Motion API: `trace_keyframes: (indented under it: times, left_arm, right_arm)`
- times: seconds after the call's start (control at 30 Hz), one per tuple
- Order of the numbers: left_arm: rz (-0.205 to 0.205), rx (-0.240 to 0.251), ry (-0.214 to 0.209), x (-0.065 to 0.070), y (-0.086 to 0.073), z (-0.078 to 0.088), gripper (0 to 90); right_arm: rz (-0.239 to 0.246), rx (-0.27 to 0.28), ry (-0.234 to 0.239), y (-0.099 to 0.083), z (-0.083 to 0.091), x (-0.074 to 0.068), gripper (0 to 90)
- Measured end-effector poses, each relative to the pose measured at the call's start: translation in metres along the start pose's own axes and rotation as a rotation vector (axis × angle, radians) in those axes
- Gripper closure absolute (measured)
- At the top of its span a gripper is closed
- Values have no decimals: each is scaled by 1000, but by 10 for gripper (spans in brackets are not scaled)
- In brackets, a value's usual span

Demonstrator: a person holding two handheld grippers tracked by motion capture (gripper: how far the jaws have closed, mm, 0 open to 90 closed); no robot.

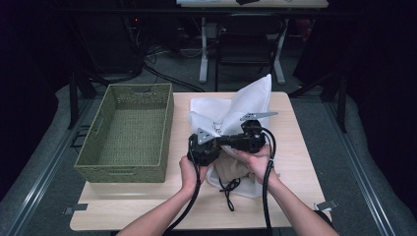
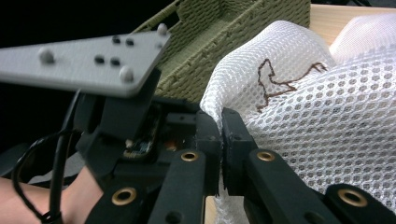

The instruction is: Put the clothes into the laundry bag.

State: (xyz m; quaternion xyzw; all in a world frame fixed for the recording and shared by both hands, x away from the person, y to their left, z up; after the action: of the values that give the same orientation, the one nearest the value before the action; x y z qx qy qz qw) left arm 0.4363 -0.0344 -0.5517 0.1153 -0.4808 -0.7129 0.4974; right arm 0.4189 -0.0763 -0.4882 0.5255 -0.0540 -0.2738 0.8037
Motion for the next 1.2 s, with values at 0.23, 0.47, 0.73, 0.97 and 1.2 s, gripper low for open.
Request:
trace_keyframes:
  times: [0.23, 0.47, 0.73, 0.97, 1.2]
  left_arm:
    - [20, -65, 43, -29, -15, -30, 730]
    - [-39, -129, 12, -23, -20, -16, 555]
    - [-90, -150, -33, -2, -38, 14, 335]
    - [-143, -194, -89, 24, -63, 19, 309]
    - [-154, -249, -55, 27, -92, -13, 565]
  right_arm:
    - [-13, -105, -36, -23, -12, 13, 876]
    - [21, -134, -86, -27, -8, 23, 874]
    - [57, -156, -130, -28, -6, 29, 872]
    - [49, -161, -150, -30, -4, 34, 871]
    - [35, -163, -142, -32, -6, 33, 875]
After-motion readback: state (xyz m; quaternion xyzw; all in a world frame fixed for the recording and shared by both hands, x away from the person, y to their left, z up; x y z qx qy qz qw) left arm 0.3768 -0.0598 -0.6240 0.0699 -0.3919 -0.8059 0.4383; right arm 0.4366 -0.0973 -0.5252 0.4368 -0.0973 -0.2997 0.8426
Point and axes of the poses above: each handheld gripper's, and its own axes: z roughly backward along the jaws, y roughly out of its top, x roughly to its right, the point moved 10 cm from there along -z, roughly forward along the jaws, and after that the axes turned 14 degrees about z, right-handed, at the moved point
